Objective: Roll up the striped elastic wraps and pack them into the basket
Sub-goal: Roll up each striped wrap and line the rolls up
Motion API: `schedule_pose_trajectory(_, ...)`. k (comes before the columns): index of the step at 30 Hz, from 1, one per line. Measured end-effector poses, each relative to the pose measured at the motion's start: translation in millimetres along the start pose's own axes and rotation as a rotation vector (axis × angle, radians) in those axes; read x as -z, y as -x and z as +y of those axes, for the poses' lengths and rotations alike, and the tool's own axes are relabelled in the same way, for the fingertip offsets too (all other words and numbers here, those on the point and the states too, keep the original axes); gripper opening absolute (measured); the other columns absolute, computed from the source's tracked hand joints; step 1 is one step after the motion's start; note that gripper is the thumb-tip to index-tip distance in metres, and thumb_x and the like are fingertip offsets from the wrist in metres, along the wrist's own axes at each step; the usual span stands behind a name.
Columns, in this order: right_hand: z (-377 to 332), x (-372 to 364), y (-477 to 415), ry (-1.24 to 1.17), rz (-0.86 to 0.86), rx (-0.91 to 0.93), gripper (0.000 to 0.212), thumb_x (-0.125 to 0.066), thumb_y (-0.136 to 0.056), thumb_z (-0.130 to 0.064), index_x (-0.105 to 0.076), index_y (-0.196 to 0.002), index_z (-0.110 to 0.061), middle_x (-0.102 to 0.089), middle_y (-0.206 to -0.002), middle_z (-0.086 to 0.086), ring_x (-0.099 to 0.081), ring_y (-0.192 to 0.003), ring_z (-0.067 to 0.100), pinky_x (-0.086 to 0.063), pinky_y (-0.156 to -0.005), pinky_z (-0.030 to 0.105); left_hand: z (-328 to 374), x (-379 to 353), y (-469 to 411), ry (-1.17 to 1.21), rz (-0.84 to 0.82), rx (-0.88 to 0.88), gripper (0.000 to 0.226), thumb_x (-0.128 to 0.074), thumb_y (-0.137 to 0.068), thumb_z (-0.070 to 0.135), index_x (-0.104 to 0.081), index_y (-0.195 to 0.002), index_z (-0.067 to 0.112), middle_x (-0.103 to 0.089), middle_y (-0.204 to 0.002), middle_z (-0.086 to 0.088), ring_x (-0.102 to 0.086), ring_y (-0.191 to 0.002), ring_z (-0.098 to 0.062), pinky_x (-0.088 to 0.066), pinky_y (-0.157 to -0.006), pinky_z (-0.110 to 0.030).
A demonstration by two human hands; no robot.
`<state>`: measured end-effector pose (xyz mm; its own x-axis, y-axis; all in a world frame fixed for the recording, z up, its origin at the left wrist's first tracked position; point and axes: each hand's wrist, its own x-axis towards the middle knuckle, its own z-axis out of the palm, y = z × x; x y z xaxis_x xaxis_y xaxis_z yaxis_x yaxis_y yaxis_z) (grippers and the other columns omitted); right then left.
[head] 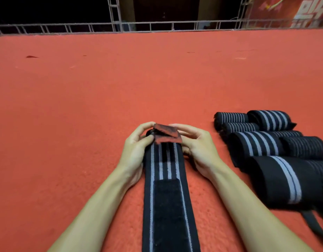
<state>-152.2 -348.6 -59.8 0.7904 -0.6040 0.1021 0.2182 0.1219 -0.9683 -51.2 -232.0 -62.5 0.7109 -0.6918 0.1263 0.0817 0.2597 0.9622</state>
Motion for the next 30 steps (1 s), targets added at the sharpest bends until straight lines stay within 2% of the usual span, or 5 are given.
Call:
schedule_pose_trajectory(6, 2.0, -5.2, 6.5, 0.176, 0.080, 0.093, 0.029, -0.065, -0.082, 0.004, -0.076, -0.088, -0.022, -0.072, -0.077, 0.003, -0.054, -0.057, 0.013, -0.042, -0.045, 0.019, 2.7, 0.7, 4.7, 0.060, -0.097, 0.011, 0.015, -0.059, -0.083, 0.035, -0.062, -0.084, 0.021, -0.058, -0.089, -0.011, -0.054, -0.083, -0.024, -0.046, -0.078, -0.038)
schedule_pose_trajectory(11, 2.8, -5.3, 8.0, 0.263, 0.117, 0.141, 0.039, -0.052, -0.082, 0.009, -0.078, -0.081, -0.021, -0.069, -0.070, 0.008, -0.049, -0.053, 0.016, -0.033, -0.038, 0.016, -0.3, 3.9, 8.5, -0.045, -0.092, -0.027, 0.028, -0.064, -0.064, 0.008, -0.059, -0.089, 0.020, -0.061, -0.082, -0.003, -0.057, -0.074, -0.013, -0.050, -0.062, -0.022)
schedule_pose_trajectory(14, 1.7, -4.3, 8.7, 0.233, 0.071, 0.167, 0.035, -0.049, -0.084, 0.003, -0.077, -0.087, -0.018, -0.074, -0.083, -0.002, -0.062, -0.067, 0.006, -0.046, -0.054, 0.016, 0.0, 2.6, 12.0, -0.101, -0.050, -0.046, 0.042, -0.063, -0.067, 0.000, -0.057, -0.105, 0.018, -0.064, -0.081, -0.003, -0.059, -0.072, -0.011, -0.051, -0.062, -0.023)
schedule_pose_trajectory(21, 6.7, -5.6, 5.8, 0.347, 0.073, 0.138, 0.034, -0.059, -0.082, -0.053, -0.070, -0.090, -0.022, -0.069, -0.082, -0.008, -0.063, -0.078, 0.011, -0.050, -0.072, 0.035, 0.4, 3.5, 12.6, -0.227, -0.071, -0.165, 0.061, -0.062, -0.073, -0.018, -0.050, -0.117, 0.023, -0.066, -0.087, -0.005, -0.063, -0.078, -0.010, -0.052, -0.070, -0.021)
schedule_pose_trajectory(30, -1.0, -6.1, 12.7, 0.042, -0.040, 0.019, 0.020, -0.075, -0.074, -0.023, -0.074, -0.089, -0.010, -0.069, -0.084, 0.011, -0.065, -0.071, 0.021, -0.051, -0.064, 0.028, 1.0, 1.2, 13.1, -0.332, 0.020, -0.203, 0.055, -0.057, -0.078, -0.016, -0.053, -0.116, 0.024, -0.067, -0.092, -0.002, -0.064, -0.080, -0.005, -0.051, -0.074, -0.016)
